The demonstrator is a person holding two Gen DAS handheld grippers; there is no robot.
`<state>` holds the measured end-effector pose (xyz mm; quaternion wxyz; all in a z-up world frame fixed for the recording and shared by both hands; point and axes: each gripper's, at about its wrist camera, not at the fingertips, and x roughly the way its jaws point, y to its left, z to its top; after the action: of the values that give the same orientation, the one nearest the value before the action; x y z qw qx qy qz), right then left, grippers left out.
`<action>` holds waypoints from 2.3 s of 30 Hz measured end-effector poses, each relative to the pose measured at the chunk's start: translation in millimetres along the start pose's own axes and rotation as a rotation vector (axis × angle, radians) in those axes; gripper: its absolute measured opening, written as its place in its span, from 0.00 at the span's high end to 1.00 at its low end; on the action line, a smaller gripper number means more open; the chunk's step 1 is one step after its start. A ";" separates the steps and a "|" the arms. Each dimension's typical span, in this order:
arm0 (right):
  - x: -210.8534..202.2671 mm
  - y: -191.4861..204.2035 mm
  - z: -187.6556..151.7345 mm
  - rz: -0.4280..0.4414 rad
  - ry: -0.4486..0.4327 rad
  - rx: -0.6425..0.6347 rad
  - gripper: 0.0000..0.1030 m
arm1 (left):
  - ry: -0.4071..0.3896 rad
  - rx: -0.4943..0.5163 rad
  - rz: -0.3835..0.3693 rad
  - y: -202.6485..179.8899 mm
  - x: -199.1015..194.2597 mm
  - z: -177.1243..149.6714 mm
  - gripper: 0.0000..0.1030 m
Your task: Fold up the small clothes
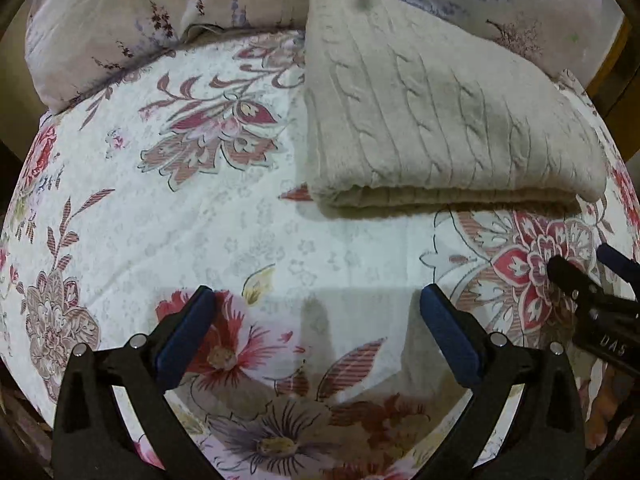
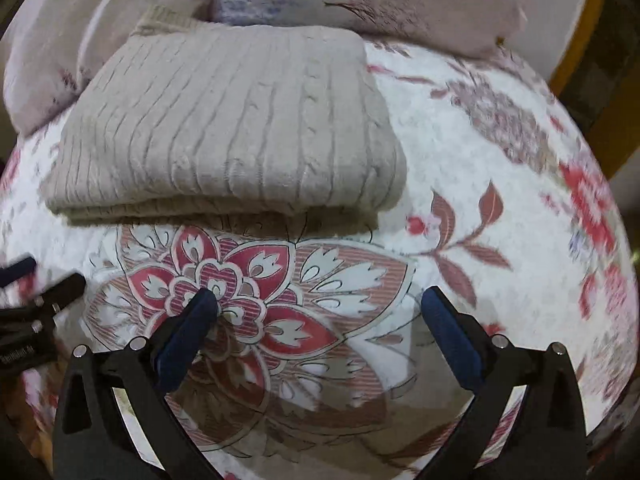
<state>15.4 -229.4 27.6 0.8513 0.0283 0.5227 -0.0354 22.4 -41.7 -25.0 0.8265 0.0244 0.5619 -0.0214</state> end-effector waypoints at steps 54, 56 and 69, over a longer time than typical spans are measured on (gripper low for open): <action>-0.4 -0.4 0.2 -0.006 0.018 0.022 0.01 | 0.021 -0.032 0.013 1.5 1.2 1.7 0.02; -0.6 -0.5 0.3 -0.006 0.018 0.022 0.01 | 0.020 -0.032 0.013 2.0 1.5 2.0 0.02; -1.0 -0.5 -0.5 -0.005 0.015 0.020 0.01 | 0.012 -0.037 0.015 -0.1 1.2 0.6 0.02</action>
<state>14.4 -229.8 28.2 0.8469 0.0356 0.5288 -0.0427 23.4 -41.9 -25.9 0.8235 0.0133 0.5671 -0.0046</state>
